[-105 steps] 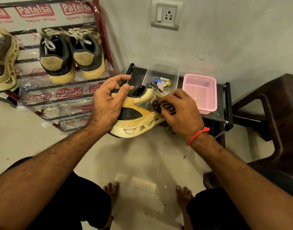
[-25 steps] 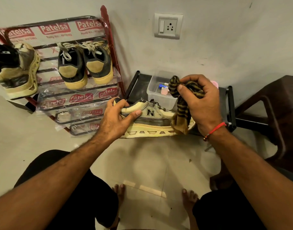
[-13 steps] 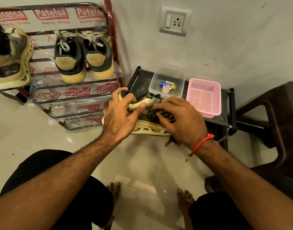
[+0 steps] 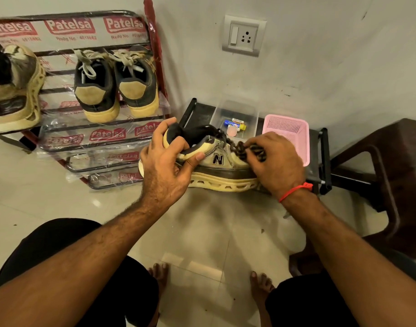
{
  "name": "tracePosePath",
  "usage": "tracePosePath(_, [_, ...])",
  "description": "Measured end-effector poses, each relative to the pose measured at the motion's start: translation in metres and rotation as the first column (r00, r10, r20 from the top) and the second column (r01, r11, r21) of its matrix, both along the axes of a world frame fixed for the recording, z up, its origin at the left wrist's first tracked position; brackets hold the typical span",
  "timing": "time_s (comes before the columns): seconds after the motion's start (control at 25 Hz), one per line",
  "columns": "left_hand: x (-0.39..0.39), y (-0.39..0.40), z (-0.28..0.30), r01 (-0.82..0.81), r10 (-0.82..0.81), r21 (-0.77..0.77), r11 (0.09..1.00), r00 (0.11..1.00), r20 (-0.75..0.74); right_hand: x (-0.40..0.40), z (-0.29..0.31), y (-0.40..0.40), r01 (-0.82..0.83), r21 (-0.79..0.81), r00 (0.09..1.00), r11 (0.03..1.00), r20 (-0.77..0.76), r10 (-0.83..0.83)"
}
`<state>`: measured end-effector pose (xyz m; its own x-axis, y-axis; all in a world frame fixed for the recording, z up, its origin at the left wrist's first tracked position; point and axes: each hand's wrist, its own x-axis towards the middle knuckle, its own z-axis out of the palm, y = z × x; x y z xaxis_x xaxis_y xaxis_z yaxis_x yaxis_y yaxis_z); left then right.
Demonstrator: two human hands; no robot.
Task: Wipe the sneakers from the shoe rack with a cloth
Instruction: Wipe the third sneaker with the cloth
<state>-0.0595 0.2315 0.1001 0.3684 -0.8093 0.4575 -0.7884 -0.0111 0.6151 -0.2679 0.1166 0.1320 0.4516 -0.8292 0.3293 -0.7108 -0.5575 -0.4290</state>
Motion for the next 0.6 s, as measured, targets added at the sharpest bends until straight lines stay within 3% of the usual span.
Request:
tracePosePath(0.16, [-0.003,-0.001,-0.004,0.059,-0.059,-0.017,0.998,0.998,-0.005,0.023,0.002,0.046,-0.313,-0.128,0.935,0.941,0.134,0.329])
tracePosePath(0.32, [-0.003,-0.001,-0.002,0.086,-0.088,-0.058,0.995,0.996,-0.032,0.012,0.007,0.008,-0.056,-0.038,0.97,0.998,0.235,0.064])
tracePosePath(0.48, [-0.007,0.002,-0.002,0.132,-0.131,-0.052,0.99,0.991,0.016,0.023,0.008,0.034,-0.268,-0.136,0.918,0.954,0.265,0.295])
tracePosePath(0.6, [-0.008,0.003,-0.001,0.167,-0.166,-0.006,0.986,0.985,0.049,0.022,0.012,0.026,-0.17,-0.08,0.928,0.982,0.321,0.187])
